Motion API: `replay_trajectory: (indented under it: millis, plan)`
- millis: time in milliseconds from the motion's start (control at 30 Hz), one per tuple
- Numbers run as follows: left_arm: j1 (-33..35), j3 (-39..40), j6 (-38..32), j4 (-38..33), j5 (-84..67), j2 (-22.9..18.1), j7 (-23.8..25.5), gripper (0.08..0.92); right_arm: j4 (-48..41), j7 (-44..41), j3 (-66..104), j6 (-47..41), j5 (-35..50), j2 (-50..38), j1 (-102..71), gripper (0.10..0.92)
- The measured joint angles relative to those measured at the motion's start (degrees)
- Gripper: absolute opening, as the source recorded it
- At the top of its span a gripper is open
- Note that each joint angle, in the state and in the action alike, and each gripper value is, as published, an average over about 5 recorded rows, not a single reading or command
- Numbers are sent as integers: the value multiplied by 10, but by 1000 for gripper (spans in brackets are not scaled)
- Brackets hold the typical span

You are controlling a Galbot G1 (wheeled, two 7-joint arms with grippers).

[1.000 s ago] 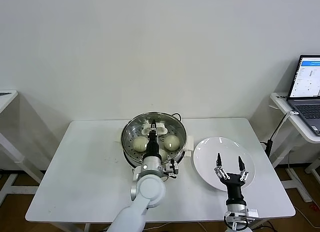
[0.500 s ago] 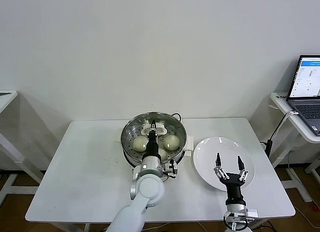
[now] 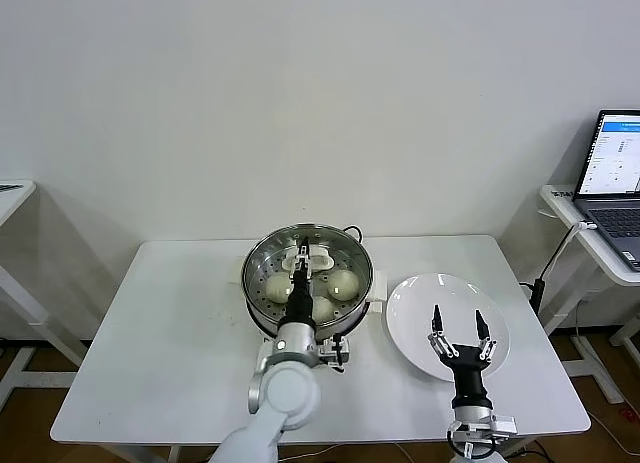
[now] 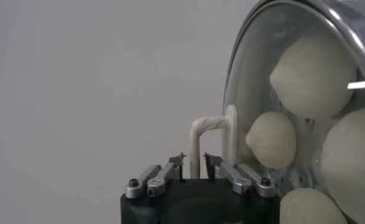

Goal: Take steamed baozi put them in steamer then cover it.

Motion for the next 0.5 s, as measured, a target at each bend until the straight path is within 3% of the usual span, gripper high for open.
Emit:
replay_trajectory:
  millis: [267, 500]
  plan:
    - [45, -17, -4, -86, -28, 37, -15, 797, -1, -1, -2, 1, -1, -4, 0, 823]
    - [116, -87, -47, -179, -141, 55, -72, 822, 13, 1, 1, -14, -10, -9, -6, 823]
